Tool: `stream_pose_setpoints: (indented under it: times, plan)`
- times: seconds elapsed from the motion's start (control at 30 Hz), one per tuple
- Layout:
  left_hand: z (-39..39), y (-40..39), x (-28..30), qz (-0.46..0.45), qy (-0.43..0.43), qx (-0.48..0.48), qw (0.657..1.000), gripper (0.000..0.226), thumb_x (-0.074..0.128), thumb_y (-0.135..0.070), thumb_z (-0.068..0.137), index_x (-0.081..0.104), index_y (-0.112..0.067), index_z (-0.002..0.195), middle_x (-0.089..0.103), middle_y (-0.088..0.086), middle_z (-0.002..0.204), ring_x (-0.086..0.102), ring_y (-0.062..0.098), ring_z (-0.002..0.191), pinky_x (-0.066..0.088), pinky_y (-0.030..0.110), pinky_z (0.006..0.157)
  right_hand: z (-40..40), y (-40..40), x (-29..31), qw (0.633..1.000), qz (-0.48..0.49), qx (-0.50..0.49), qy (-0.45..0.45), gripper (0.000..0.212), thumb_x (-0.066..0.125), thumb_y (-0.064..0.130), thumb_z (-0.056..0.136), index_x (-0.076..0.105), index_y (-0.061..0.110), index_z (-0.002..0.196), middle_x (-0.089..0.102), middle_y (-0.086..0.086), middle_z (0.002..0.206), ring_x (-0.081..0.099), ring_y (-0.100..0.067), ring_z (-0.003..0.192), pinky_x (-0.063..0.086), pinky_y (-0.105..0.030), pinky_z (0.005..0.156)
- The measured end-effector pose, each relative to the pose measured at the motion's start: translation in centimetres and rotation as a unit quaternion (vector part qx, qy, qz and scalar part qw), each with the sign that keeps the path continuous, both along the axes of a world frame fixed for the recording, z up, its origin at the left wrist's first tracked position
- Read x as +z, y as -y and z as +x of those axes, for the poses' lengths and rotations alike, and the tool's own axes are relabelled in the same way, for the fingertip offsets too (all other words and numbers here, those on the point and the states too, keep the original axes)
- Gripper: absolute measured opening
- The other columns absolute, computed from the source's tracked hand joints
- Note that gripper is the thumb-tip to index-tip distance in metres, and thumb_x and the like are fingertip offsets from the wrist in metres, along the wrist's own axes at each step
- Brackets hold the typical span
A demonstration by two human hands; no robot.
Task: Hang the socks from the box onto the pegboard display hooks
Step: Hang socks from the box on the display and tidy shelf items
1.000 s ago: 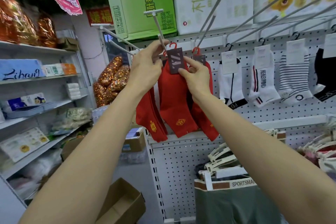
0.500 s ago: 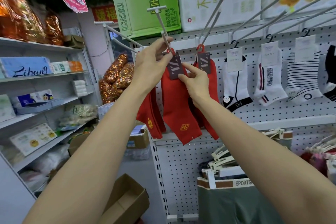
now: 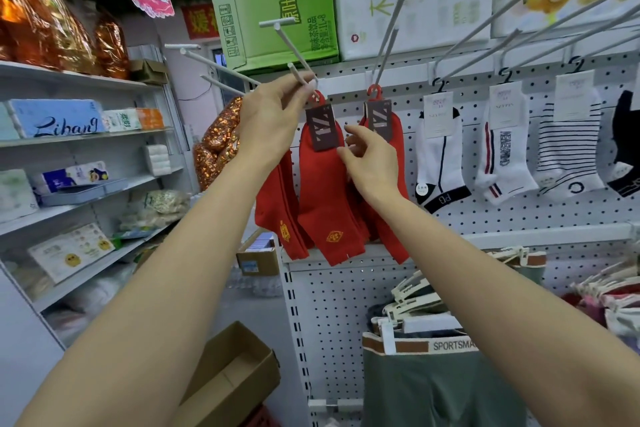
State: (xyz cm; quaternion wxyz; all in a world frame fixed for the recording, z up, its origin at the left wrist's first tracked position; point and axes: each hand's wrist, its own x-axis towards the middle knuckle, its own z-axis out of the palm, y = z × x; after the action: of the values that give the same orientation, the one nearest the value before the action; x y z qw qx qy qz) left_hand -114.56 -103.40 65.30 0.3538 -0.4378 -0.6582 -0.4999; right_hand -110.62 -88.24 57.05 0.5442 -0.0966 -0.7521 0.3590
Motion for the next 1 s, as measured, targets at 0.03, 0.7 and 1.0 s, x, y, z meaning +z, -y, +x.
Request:
stream_pose_setpoints:
  times: [0.03, 0.7, 1.0]
  plan:
    - [0.2, 0.1, -0.1, -0.004, -0.006, 0.014, 1.0, 0.024, 0.061, -0.033, 0.095, 0.072, -0.029, 0.116, 0.073, -0.013, 0.093, 0.065, -0.009, 0.088, 0.053, 0.021, 0.088, 0.5, 0.1, -0.6, 1.0, 0.025, -0.013, 0.002, 0.038, 0.068, 0.024, 0.088, 0.063, 0.026, 0.126, 0.067, 0.005, 0.109, 0.063, -0.013, 0.098, 0.053, -0.036, 0.088]
    - [5.7, 6.1, -14.5, -0.126, -0.187, 0.016, 0.974, 0.025, 0.064, -0.033, 0.091, 0.07, -0.018, 0.109, 0.068, -0.002, 0.11, 0.058, 0.02, 0.103, 0.049, 0.035, 0.085, 16.8, 5.9, -9.6, 0.916, 0.31, -0.255, -0.007, 0.028, 0.07, 0.028, 0.087, 0.072, 0.009, 0.108, 0.071, -0.004, 0.103, 0.064, -0.025, 0.094, 0.052, -0.035, 0.078]
    - [11.0, 10.9, -24.6, -0.172, -0.14, -0.089, 0.971, 0.022, 0.07, -0.025, 0.089, 0.071, -0.016, 0.109, 0.068, -0.002, 0.11, 0.058, 0.019, 0.103, 0.049, 0.031, 0.083, 23.7, 13.9, -18.5, 0.906, 0.277, -0.313, 0.061, 0.026, 0.068, 0.027, 0.089, 0.073, 0.009, 0.108, 0.071, -0.004, 0.105, 0.065, -0.025, 0.097, 0.053, -0.036, 0.084]
